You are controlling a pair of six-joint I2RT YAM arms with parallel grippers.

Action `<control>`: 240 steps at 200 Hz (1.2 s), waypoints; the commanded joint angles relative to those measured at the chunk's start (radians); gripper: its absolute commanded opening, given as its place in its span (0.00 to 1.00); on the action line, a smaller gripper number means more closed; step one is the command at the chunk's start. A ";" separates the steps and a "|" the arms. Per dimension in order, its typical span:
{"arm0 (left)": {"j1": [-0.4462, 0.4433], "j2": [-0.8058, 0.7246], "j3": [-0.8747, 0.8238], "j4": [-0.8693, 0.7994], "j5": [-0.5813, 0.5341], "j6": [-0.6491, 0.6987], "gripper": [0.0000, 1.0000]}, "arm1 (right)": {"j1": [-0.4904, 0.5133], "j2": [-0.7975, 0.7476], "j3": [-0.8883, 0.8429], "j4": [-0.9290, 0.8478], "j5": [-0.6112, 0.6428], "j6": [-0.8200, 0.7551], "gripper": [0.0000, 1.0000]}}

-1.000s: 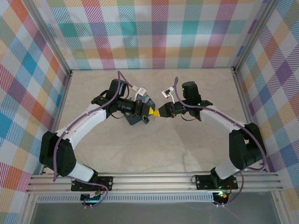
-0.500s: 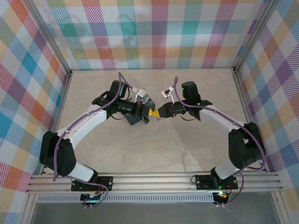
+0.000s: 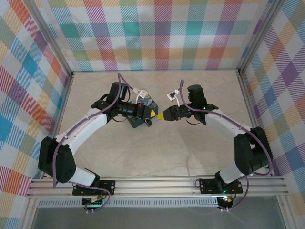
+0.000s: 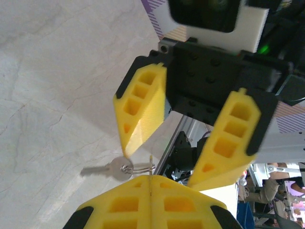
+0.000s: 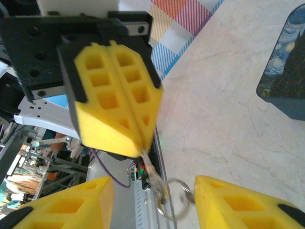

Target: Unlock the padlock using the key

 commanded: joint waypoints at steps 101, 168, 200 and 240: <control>0.015 -0.022 -0.010 0.058 0.036 -0.031 0.00 | -0.001 0.007 -0.026 0.170 -0.061 0.096 0.31; 0.015 -0.023 -0.010 0.070 0.037 -0.043 0.00 | 0.008 0.016 -0.024 0.167 -0.061 0.085 0.23; 0.017 -0.021 -0.007 0.073 0.032 -0.046 0.00 | 0.011 0.016 -0.027 0.163 -0.061 0.071 0.17; 0.017 -0.020 -0.013 0.073 0.041 -0.053 0.00 | 0.012 0.011 -0.036 0.175 -0.059 0.068 0.07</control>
